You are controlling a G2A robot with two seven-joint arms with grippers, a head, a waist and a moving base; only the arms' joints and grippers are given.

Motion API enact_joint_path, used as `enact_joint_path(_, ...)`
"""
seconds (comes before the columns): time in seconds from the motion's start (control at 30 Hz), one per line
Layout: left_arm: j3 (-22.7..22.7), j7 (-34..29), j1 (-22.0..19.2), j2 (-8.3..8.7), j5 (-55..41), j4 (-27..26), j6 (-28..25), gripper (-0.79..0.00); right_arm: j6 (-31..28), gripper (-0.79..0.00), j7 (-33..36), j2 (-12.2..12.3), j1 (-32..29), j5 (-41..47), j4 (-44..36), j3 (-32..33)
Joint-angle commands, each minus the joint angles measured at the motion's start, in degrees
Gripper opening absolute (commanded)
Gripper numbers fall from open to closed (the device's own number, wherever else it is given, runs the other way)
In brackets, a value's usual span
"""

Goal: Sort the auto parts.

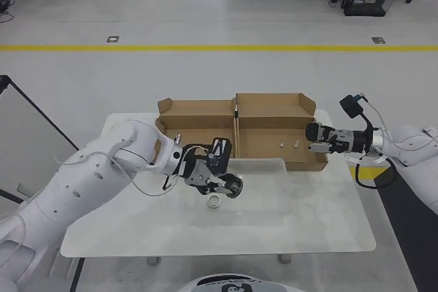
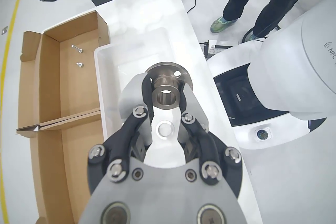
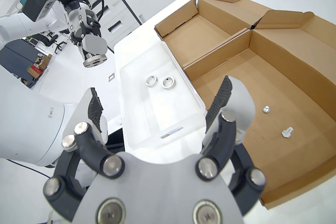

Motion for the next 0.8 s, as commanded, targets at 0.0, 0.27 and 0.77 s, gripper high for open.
enact_joint_path(0.0,-1.0,4.4,1.5,0.08,-1.6,0.9,-0.3,-0.785,0.0,0.000,0.0,0.0,0.0,0.0,0.0,0.0)
enact_joint_path(0.27,-3.3,15.8,6.5,0.56,-7.5,3.1,-1.8,-0.785,0.0,0.000,0.0,0.0,0.0,0.0,0.0,0.0)
enact_joint_path(0.77,-7.6,38.2,14.6,3.14,-6.4,0.7,-1.8,-0.785,0.0,0.000,0.0,0.0,0.0,0.0,0.0,0.0)
